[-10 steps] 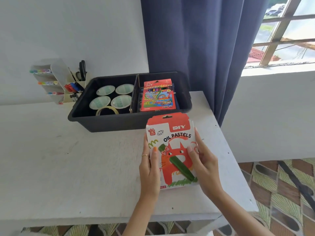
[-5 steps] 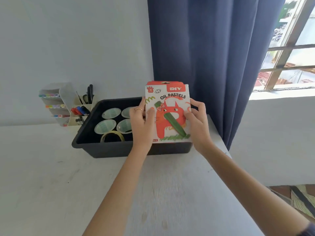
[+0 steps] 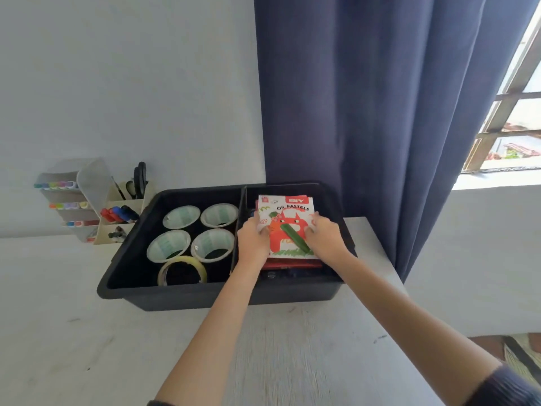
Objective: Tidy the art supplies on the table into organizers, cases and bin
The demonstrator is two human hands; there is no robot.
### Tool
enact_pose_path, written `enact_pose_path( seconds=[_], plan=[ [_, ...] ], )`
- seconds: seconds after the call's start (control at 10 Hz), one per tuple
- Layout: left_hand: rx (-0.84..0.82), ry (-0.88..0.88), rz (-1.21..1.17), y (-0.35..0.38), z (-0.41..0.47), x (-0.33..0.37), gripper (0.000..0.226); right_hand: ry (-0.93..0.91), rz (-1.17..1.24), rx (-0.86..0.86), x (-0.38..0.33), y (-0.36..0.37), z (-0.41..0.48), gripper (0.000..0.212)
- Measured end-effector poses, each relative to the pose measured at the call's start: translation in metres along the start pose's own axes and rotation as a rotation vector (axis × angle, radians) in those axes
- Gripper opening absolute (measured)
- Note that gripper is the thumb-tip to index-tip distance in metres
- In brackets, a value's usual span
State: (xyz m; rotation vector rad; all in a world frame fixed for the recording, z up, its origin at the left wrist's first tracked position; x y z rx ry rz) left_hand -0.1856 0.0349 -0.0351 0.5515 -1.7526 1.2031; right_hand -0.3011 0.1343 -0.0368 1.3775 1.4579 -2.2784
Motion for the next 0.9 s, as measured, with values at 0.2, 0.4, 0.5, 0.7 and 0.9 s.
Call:
enact_pose_path(
  seconds=[0.2, 0.4, 0.5, 0.7, 0.9],
  plan=[
    [-0.035, -0.095, 0.078, 0.006, 0.005, -0.002, 0.048, -0.007, -0.062, -0.128, 0.001, 0.007, 0.002, 0.049],
    [-0.023, -0.080, 0.146, 0.008, 0.005, -0.005, 0.044, -0.025, -0.178, -0.156, 0.002, 0.012, 0.002, 0.059],
    [-0.021, -0.076, 0.132, 0.010, 0.005, -0.004, 0.040, -0.015, -0.184, -0.155, 0.003, 0.013, 0.002, 0.061],
    [-0.028, -0.087, 0.100, 0.009, -0.002, -0.005, 0.043, 0.005, -0.182, -0.148, -0.003, 0.011, -0.004, 0.060],
    [0.227, 0.338, 0.070, -0.022, -0.068, 0.020, 0.033, -0.138, 0.107, 0.199, -0.049, -0.039, -0.051, 0.034]
  ],
)
Point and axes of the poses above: each hand's wrist, its own z-axis towards the middle knuckle, its own y-axis out of the palm, x = y × z, the point moved 3 cm from there along z, towards the middle knuckle, and after that the axes turned 12 degrees about -y, right-handed, at the moved point
